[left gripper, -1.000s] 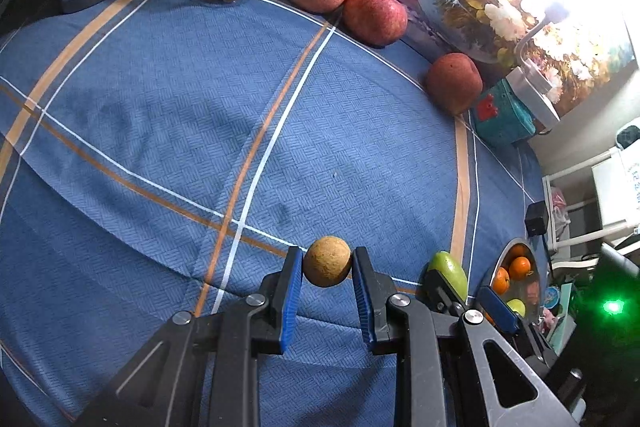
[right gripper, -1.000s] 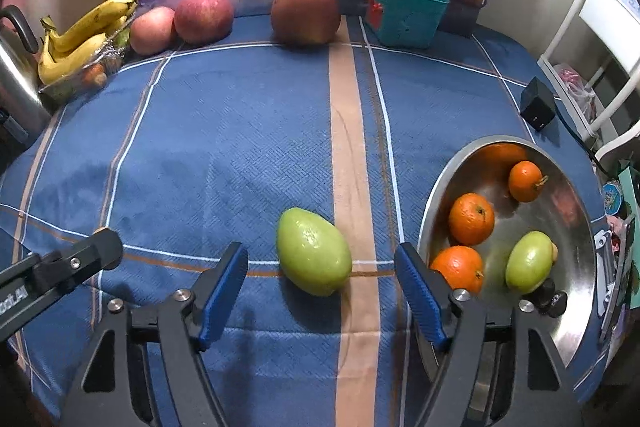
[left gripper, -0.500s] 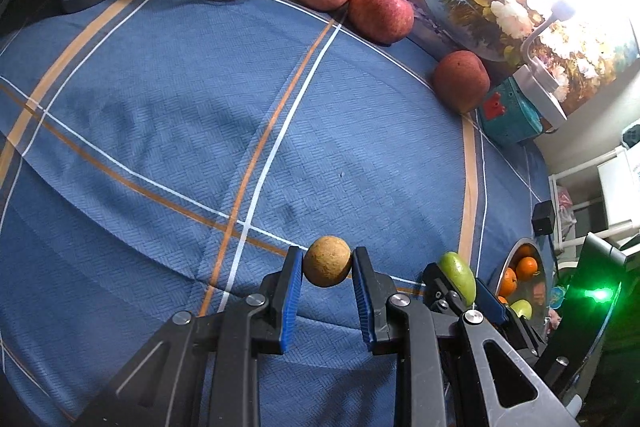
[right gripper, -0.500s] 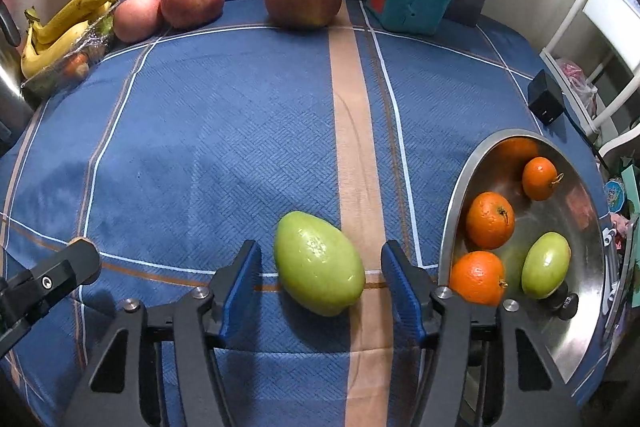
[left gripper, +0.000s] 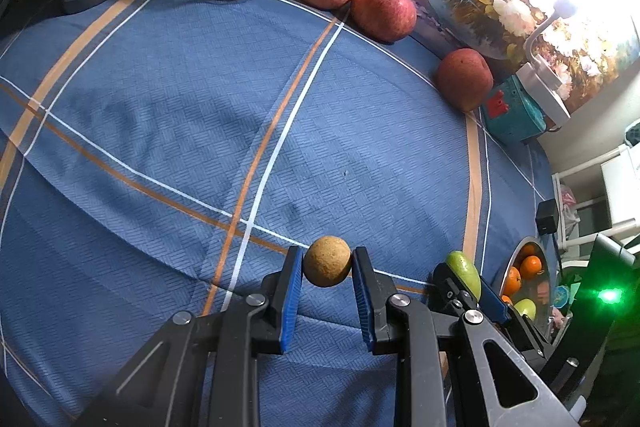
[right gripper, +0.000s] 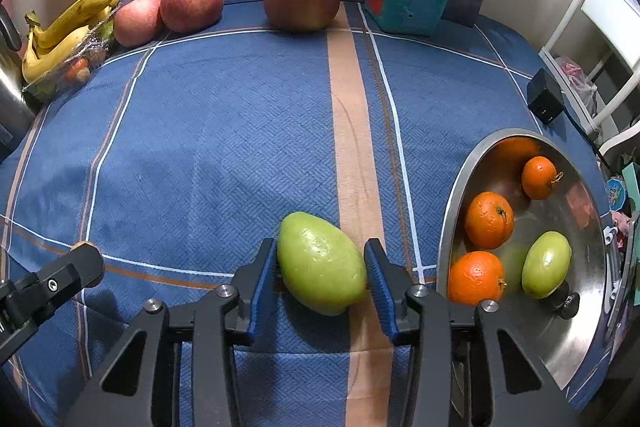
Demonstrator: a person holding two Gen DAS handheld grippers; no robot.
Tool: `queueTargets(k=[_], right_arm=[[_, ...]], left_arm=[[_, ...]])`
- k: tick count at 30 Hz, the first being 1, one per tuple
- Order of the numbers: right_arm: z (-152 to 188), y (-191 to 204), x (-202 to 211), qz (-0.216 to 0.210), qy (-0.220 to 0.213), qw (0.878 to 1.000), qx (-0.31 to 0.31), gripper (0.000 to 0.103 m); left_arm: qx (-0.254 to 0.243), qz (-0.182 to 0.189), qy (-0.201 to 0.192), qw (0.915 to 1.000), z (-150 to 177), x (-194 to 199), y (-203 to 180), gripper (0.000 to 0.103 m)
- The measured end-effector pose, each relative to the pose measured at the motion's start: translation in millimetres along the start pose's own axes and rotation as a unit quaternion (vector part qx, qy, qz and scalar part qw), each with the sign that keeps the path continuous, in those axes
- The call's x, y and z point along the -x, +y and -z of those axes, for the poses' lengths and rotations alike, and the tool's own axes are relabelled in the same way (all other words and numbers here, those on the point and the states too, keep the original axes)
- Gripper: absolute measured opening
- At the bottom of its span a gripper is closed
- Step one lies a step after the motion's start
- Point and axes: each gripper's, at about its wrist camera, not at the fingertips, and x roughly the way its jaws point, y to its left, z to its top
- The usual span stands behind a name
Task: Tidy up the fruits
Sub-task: 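Hold the potato in the left tool while the right tool grasps the green pear, then carry the potato in the left tool while the right tool carries the pear over the basin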
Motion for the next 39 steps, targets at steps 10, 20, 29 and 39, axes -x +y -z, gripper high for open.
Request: queueTargets(k=[10, 20, 29, 39], right_arm=[[4, -2, 3, -0.014, -0.002, 1.0, -0.005, 0.046], [8, 3, 31, -0.04, -0.029, 0.999, -0.004, 0.046], [10, -4, 54, -0.059, -0.051, 0.997, -0.014, 0.045], [12, -52, 61, -0.057, -0.045, 0.995, -0.073, 0.045]], left_arm=[[0.001, -0.009, 0.0, 1.0, 1, -2, -1, 0.027], [-0.01, -0.017, -0.014, 0.9997, 3, 8, -8, 0.027], [-0.036, -0.02, -0.023, 0.9989, 6, 16, -28, 0.027], [-0.099, 0.013, -0.019, 0.9948, 22, 17, -80, 0.027]])
